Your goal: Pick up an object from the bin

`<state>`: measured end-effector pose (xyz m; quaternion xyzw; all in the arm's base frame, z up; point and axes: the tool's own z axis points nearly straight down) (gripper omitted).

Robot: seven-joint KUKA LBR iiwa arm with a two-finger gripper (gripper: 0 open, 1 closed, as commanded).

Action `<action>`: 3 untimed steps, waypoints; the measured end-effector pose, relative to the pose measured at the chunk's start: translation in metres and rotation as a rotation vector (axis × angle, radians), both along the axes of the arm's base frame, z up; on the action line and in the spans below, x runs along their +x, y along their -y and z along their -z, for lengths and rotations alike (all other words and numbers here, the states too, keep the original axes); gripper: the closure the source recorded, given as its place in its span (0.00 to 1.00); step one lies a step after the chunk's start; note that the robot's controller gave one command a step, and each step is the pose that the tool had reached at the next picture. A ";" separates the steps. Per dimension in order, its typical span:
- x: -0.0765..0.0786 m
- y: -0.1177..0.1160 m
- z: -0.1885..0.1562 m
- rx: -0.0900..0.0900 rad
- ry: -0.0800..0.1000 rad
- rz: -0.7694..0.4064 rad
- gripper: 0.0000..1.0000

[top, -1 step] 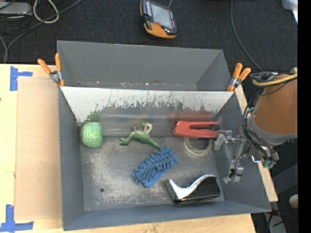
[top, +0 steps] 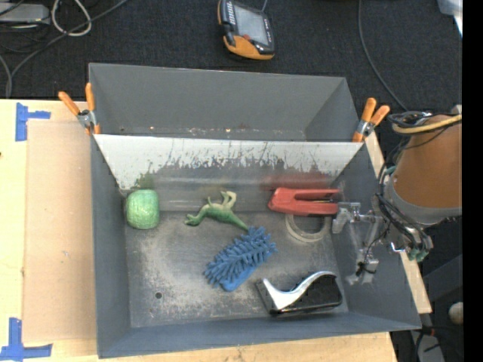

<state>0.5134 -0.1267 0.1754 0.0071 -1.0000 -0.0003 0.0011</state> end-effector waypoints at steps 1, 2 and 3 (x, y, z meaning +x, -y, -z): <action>0.013 -0.003 -0.003 0.000 0.001 -0.058 0.00; -0.014 -0.029 0.067 0.003 -0.008 -0.105 0.00; 0.009 -0.030 0.037 -0.002 0.013 -0.169 0.00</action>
Offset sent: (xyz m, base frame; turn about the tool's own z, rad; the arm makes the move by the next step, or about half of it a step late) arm -0.0112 0.0278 -0.0627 -0.1030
